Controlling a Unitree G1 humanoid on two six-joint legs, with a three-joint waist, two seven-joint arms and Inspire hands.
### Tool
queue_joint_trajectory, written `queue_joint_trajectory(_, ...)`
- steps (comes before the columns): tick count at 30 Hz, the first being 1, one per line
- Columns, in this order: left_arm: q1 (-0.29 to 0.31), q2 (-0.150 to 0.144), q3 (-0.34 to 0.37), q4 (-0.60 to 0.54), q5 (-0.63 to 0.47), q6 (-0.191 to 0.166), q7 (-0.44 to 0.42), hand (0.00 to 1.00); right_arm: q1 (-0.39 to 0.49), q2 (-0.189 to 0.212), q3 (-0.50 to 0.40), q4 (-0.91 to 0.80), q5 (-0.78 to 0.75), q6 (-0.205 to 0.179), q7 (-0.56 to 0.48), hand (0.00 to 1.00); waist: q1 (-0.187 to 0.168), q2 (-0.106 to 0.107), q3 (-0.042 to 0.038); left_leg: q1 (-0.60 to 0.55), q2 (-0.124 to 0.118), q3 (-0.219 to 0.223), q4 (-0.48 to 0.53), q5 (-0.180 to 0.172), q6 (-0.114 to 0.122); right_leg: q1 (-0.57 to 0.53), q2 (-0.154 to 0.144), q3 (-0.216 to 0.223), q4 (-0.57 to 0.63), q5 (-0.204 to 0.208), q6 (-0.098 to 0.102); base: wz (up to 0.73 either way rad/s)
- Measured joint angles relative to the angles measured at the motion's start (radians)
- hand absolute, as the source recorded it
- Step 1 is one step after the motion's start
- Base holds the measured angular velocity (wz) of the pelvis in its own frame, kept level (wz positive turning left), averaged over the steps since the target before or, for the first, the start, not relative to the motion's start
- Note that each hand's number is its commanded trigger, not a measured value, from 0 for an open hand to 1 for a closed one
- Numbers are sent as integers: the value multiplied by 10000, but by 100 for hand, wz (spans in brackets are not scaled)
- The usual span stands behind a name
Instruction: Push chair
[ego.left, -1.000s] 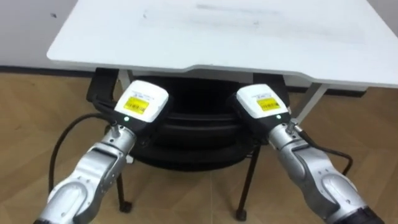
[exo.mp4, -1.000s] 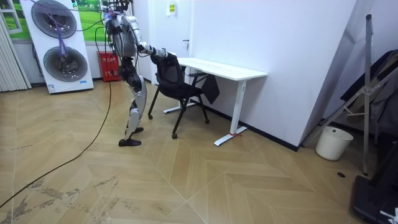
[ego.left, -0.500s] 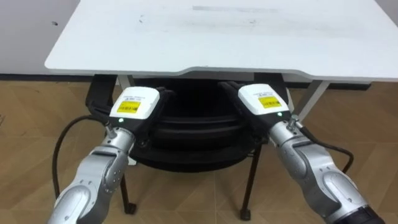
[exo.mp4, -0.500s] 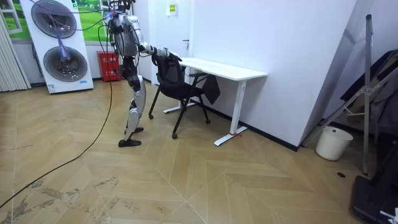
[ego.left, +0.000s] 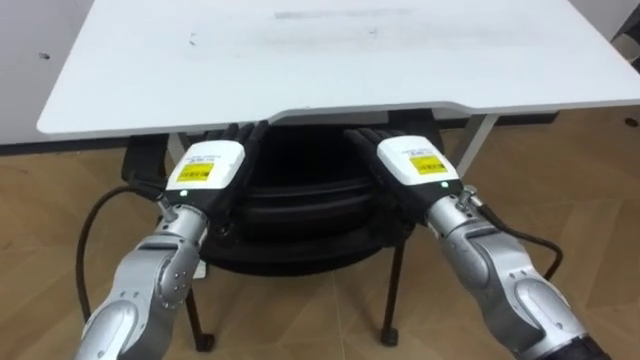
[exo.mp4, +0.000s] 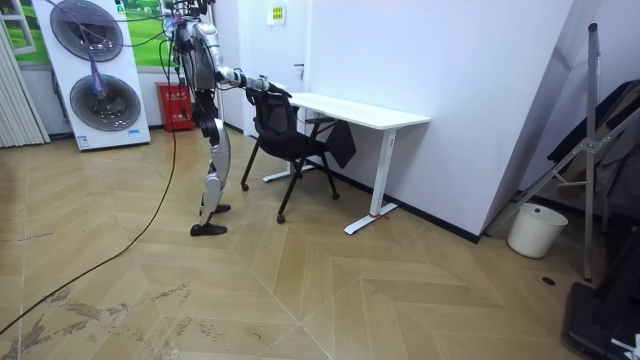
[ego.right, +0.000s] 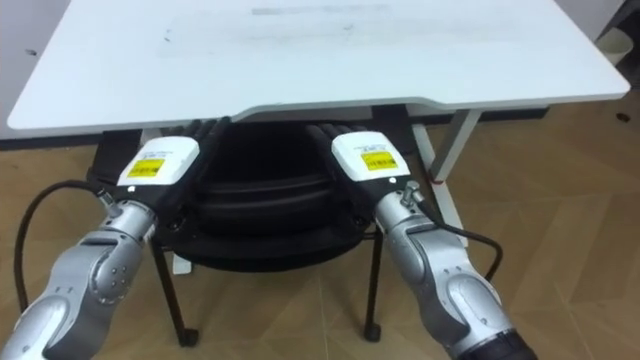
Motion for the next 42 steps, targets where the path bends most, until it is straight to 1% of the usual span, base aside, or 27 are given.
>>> queue_joint_trajectory(4,3,11,-1,-107,175,1,-97,0,7,-16,-273,-220,-96,-6,153,0,-33,19,-11,18,-7,5,-36,7,1,5,-4,4,-12,0,0,0)
queue_joint_trajectory(9,1,83,184,-518,169,-61,-331,0,-1,-19,-1181,-610,154,-133,144,0,-100,26,-15,41,10,65,-39,12,6,6,-2,33,-35,3,-1,-1)
queue_joint_trajectory(11,1,110,352,-581,244,-142,-335,0,-82,-53,-1616,-735,216,-332,100,0,-235,44,-18,42,7,66,-24,13,4,27,8,33,-50,12,-5,0)
queue_joint_trajectory(12,2,112,527,-673,365,-242,-379,0,-106,-95,-2053,-814,200,-514,80,0,-264,103,-19,41,3,86,-18,13,3,67,70,68,-171,102,-4,-8)
queue_joint_trajectory(14,2,206,869,-757,468,-588,-387,0,-72,-340,-2577,-1092,150,-578,33,0,-306,196,9,53,43,88,-50,27,-9,169,187,90,-435,260,-15,-8)
queue_joint_trajectory(18,20,882,1655,-886,447,-1310,-384,0,116,-723,-4333,-1827,294,-898,-905,0,-416,227,5,76,38,125,-195,94,1,185,219,139,-602,356,-10,-2)
queue_joint_trajectory(19,36,1017,2010,-895,403,-1602,-382,0,243,-819,-4917,-1963,575,-1022,-1257,0,-439,225,5,69,60,125,-205,94,0,234,265,148,-727,432,-11,0)
queue_joint_trajectory(20,41,1096,2191,-902,398,-1718,-381,0,320,-915,-5238,-2034,601,-1095,-1403,0,-446,227,6,59,67,125,-209,94,0,259,280,147,-777,468,-9,0)
queue_joint_trajectory(21,166,1289,2576,-1031,372,-2006,-379,0,585,-1161,-5918,-2260,606,-1212,-1638,0,-462,231,5,48,90,125,-253,93,-1,338,339,160,-1038,601,1,-8)
queue_joint_trajectory(22,545,1450,3181,-1427,189,-2272,-322,0,963,-1541,-6581,-2562,707,-1310,-1926,0,-485,228,3,48,93,169,-348,95,-4,337,363,249,-1195,688,18,-11)
queue_joint_trajectory(23,746,1485,3629,-1656,27,-2419,-188,0,1157,-1678,-6987,-2657,884,-1395,-2123,0,-469,231,2,49,91,192,-372,95,-4,338,365,274,-1250,707,23,-20)
queue_joint_trajectory(24,1023,1544,4609,-2044,-309,-2623,156,0,1520,-1790,-7660,-2785,1117,-1430,-2614,0,-485,231,2,110,89,252,-395,95,-4,330,358,379,-1246,715,31,-22)
queue_joint_trajectory(25,1066,1572,5111,-2165,-438,-2664,525,0,1670,-1790,-7953,-2808,1160,-1427,-2863,0,-462,235,-1,157,88,254,-401,95,-4,339,361,470,-1244,718,32,-33)
queue_joint_trajectory(27,1082,1740,7169,-2648,-1416,-2545,2502,0,2255,-1787,-8801,-2840,1732,-1585,-3654,0,-630,330,-93,442,62,398,-684,95,-5,429,333,500,-1288,745,61,-31)
queue_joint_trajectory(28,1166,1735,8036,-2726,-2015,-2587,3461,0,2651,-1787,-9186,-2823,2078,-1678,-3980,0,-781,400,-154,744,-9,452,-1028,104,-20,563,295,522,-1337,743,63,-24)
queue_joint_trajectory(29,1346,1727,8699,-2688,-2436,-2539,4236,0,2853,-1787,-9411,-2602,2736,-1729,-4350,0,-886,429,-177,1062,-93,492,-1364,159,-39,714,242,521,-1394,746,78,-21)
queue_joint_trajectory(30,1468,1702,8959,-2657,-2614,-2464,4578,0,2923,-1787,-9530,-2434,3100,-1747,-4526,0,-999,443,-200,1206,-130,493,-1495,184,-36,780,218,515,-1407,742,85,-20)
queue_joint_trajectory(31,1806,1556,9295,-2652,-2887,-2375,5050,0,3125,-1785,-9845,-2131,3877,-1737,-4829,0,-1067,530,-266,1442,-176,492,-1661,184,-36,915,195,518,-1410,737,93,-18)
queue_joint_trajectory(32,2267,1448,9530,-2656,-3310,-2345,5378,0,3406,-1772,-10252,-1892,4628,-1724,-5131,0,-1099,555,-283,1686,-226,486,-1836,185,-35,1037,169,517,-1400,700,155,-17)
queue_joint_trajectory(34,2913,1289,9843,-2622,-4272,-2188,5826,0,3672,-1731,-10731,-1535,5879,-1586,-5631,0,-1133,549,-276,1876,-261,487,-2015,193,-46,1113,154,514,-1406,660,222,-20)
queue_joint_trajectory(36,3218,899,9897,-2455,-5228,-1916,6312,0,3900,-1592,-10973,-1250,7225,-1331,-6099,0,-1139,523,-264,1989,-282,488,-2183,236,-52,1118,151,505,-1409,660,222,-14)
queue_joint_trajectory(37,3348,565,9899,-2208,-5778,-1746,6528,0,4126,-1300,-11071,-1211,8200,-1251,-6236,0,-1168,492,-245,2024,-290,469,-2222,239,-54,1128,152,495,-1429,660,222,-5)
queue_joint_trajectory(38,3423,430,9890,-2034,-6107,-1678,6622,0,4225,-1120,-11078,-1190,8709,-1201,-6260,0,-1209,466,-228,2047,-294,441,-2230,240,-55,1165,153,476,-1449,660,222,0)
queue_joint_trajectory(39,3534,238,9880,-1583,-6753,-1527,6752,0,4411,-754,-11078,-966,9703,-1143,-6251,0,-1285,404,-210,2073,-299,426,-2230,240,-55,1240,154,466,-1532,661,222,4)
queue_joint_trajectory(40,3599,116,9867,-1025,-7255,-1338,6819,0,4545,-448,-11067,-497,10657,-1057,-6213,0,-1304,345,-204,2068,-305,435,-2227,240,-55,1266,150,433,-1601,661,222,3)
queue_joint_trajectory(41,3650,67,9810,-737,-7413,-1220,6880,0,4592,-329,-11052,-151,11066,-973,-6200,0,-1313,348,-202,2064,-305,434,-2222,240,-55,1269,146,413,-1597,661,221,0)
queue_joint_trajectory(42,3805,-55,9644,-198,-7520,-1030,6915,0,4737,-96,-11036,551,11715,-753,-6096,0,-1320,282,-181,2049,-308,434,-2211,239,-54,1257,141,422,-1586,661,221,0)
